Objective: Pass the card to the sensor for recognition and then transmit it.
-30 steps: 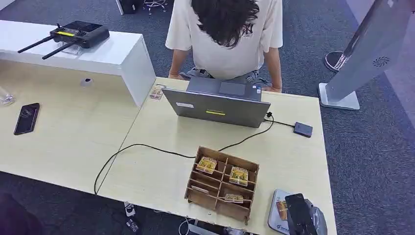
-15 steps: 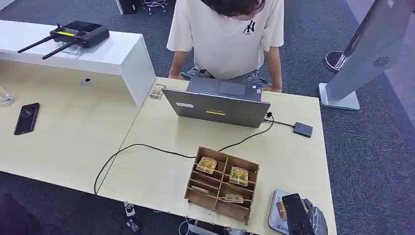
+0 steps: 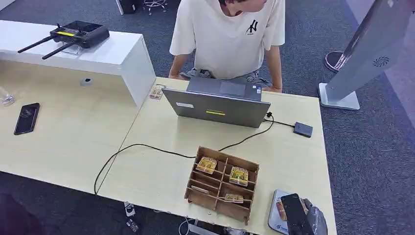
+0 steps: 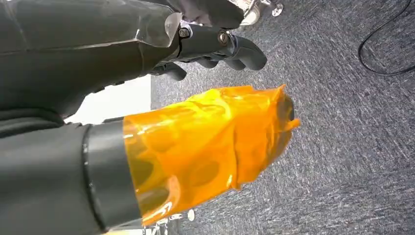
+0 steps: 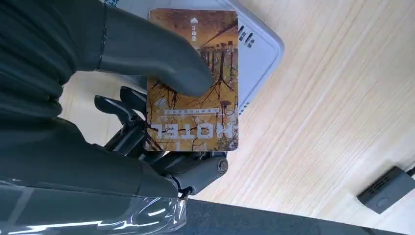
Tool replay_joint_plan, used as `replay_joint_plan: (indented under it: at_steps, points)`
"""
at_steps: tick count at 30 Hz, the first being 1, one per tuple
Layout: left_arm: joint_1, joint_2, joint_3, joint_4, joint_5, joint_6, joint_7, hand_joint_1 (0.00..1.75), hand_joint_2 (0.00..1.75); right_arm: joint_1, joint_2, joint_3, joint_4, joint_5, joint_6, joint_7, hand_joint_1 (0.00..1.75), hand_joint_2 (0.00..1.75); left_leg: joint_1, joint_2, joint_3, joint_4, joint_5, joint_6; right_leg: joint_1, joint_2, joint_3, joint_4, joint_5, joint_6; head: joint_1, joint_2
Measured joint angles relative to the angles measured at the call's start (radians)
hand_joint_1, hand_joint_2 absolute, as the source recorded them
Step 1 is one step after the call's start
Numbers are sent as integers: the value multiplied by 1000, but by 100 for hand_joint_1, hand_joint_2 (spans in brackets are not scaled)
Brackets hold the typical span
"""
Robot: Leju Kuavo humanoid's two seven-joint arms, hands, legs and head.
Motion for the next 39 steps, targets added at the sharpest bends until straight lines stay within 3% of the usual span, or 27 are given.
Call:
replay_joint_plan:
  at_steps: [39]
  points:
    - [0,0,0,0,0,-1,5,0,0,0,0,0,0,13,8,0,175,175,0,0,0,0,0,0,0,0,0,0,0,0,0,0]
